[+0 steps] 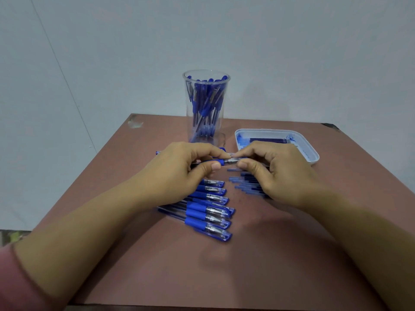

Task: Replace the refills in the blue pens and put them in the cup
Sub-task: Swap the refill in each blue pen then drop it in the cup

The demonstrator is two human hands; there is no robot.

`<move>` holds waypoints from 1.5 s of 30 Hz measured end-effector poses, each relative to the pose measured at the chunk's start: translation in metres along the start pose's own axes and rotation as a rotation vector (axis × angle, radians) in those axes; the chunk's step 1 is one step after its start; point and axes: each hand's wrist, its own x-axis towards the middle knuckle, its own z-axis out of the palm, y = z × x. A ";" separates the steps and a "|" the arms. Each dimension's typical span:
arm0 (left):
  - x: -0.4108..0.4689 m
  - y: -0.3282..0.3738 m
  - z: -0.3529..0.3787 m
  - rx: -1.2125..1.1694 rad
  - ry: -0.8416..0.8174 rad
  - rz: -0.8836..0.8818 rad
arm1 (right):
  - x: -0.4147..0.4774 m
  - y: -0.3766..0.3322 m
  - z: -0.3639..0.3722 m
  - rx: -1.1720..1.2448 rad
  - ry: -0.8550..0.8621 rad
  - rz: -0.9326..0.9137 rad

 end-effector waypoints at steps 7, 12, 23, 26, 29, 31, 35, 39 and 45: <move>-0.001 0.003 0.000 0.003 -0.042 0.000 | -0.001 0.002 -0.002 -0.024 -0.025 0.002; -0.002 -0.014 -0.017 0.123 0.146 -0.031 | 0.000 0.018 -0.015 0.045 -0.005 0.175; -0.003 -0.010 -0.008 0.174 0.156 0.008 | -0.007 0.001 -0.016 -0.128 -0.191 0.022; -0.005 -0.006 -0.007 0.210 0.122 0.053 | -0.008 -0.006 -0.017 -0.215 -0.312 0.005; -0.006 -0.005 -0.006 0.246 0.093 0.096 | -0.009 -0.008 -0.018 -0.282 -0.355 -0.002; -0.006 -0.006 -0.006 0.270 0.084 0.125 | -0.009 -0.007 -0.017 -0.325 -0.372 -0.036; -0.004 -0.014 -0.007 0.253 0.076 0.113 | -0.009 -0.004 -0.015 -0.310 -0.313 -0.071; -0.003 -0.016 -0.009 0.231 0.085 0.123 | -0.005 0.001 -0.012 -0.113 -0.013 -0.020; -0.002 -0.012 -0.008 0.219 0.083 0.147 | -0.002 0.002 0.000 -0.043 -0.045 -0.016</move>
